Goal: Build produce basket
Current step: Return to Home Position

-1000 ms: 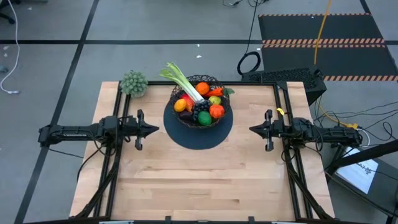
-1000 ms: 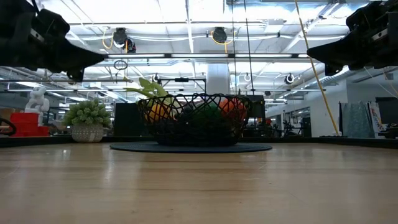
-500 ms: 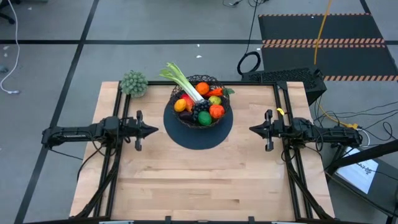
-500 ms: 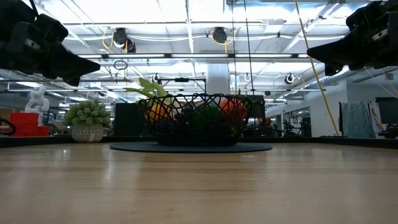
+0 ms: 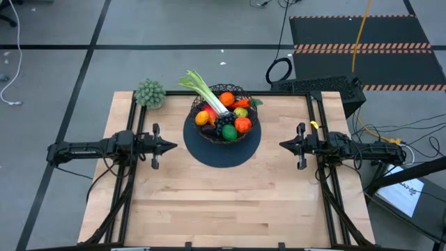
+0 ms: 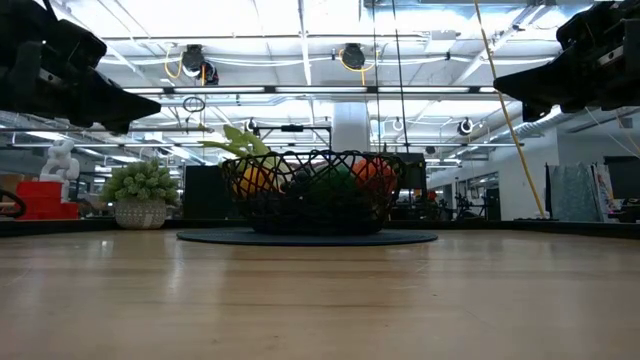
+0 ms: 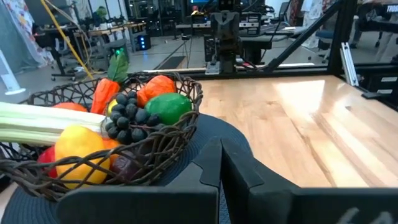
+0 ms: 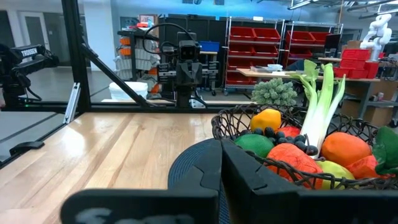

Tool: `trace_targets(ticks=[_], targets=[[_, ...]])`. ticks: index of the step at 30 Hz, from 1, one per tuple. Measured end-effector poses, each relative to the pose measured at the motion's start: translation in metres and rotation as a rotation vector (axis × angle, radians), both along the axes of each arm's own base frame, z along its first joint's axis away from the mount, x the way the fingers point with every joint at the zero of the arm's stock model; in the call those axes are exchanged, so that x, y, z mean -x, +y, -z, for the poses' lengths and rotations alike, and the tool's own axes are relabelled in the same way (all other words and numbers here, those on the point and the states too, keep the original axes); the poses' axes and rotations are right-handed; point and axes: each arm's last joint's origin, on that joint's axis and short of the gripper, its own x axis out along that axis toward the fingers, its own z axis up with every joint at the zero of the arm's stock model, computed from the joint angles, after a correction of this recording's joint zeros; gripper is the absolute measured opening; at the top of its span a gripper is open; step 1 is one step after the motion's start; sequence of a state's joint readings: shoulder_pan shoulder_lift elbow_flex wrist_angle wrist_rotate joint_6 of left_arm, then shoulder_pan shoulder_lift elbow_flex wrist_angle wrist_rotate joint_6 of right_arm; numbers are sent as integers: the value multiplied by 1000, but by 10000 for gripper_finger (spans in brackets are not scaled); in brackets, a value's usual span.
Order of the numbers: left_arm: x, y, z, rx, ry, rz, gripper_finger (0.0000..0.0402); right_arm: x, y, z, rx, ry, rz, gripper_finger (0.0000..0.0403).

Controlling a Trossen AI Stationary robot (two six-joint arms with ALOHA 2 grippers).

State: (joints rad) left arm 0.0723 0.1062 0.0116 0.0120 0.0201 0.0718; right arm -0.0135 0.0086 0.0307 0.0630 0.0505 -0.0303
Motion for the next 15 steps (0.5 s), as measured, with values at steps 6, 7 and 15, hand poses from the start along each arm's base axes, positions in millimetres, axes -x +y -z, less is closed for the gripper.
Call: trace_targets(ticks=[6,7,15], targets=[[0,0,0,2,0,-2,5,0,0,0,0,0,0,0],[0,0,0,0,0,-2,6,0,0,0,0,0,0,0],[0,0,0,1,0,-2,19,0,0,0,0,0,0,0]])
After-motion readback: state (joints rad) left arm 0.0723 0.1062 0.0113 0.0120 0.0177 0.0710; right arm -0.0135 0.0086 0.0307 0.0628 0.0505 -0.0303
